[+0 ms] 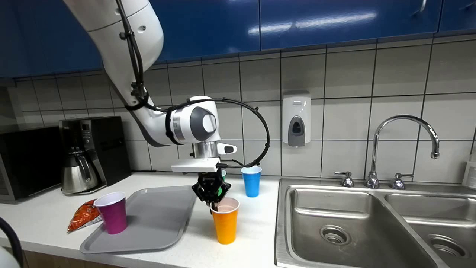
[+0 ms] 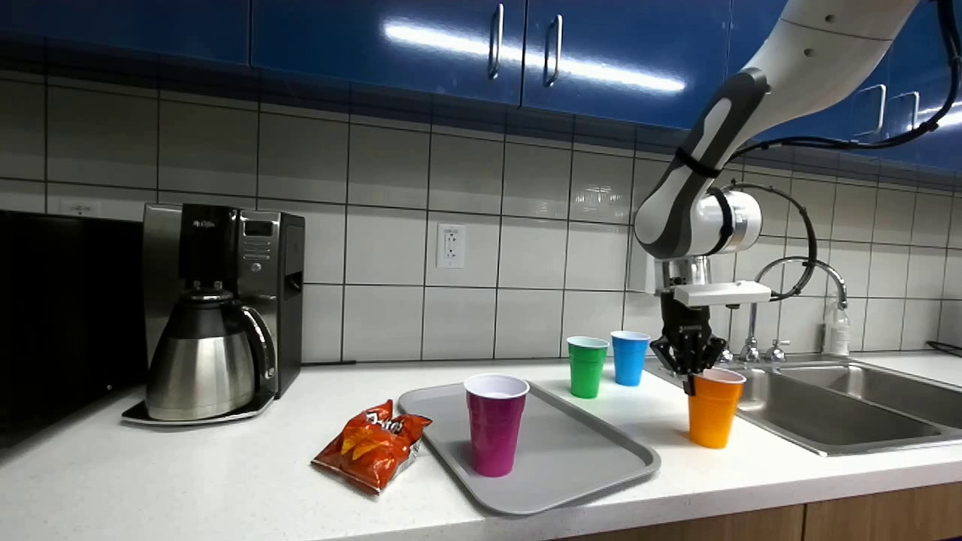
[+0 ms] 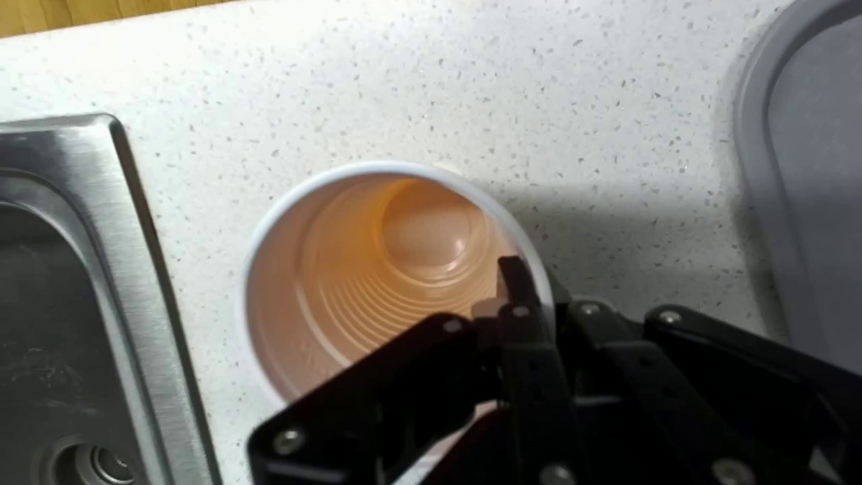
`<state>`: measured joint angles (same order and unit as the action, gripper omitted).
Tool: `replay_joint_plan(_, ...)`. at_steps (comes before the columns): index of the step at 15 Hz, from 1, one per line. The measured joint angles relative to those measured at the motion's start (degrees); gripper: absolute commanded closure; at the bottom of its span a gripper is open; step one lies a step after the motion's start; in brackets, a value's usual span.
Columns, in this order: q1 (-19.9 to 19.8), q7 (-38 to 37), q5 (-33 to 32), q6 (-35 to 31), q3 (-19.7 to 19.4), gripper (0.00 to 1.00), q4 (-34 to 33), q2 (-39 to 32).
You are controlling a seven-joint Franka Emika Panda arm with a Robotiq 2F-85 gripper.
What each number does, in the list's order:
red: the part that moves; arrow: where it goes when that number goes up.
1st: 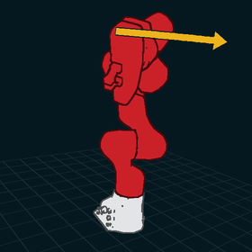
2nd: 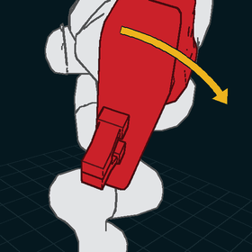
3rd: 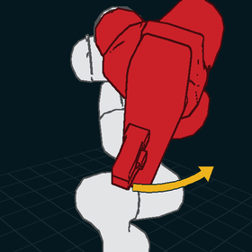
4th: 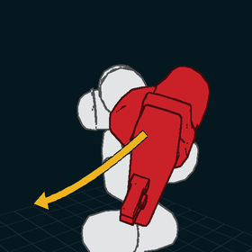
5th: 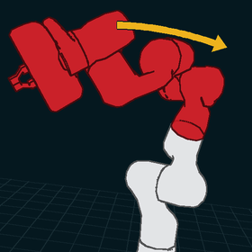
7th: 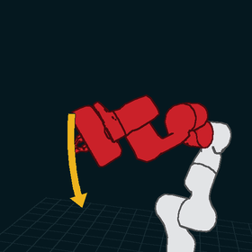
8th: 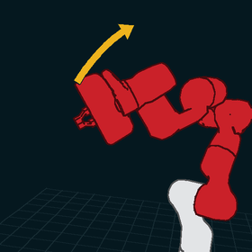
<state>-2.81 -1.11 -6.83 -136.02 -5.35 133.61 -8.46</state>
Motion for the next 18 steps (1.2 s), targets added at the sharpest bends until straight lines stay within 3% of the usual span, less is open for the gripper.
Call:
replay_joint_plan(8, 0.2, 0.8, 0.0, 0.3, 0.2, 0.99, -0.5, 2.1)
replay_joint_plan(18, 3.3, 2.4, 0.0, 2.7, 3.7, 0.99, 3.9, 11.6)
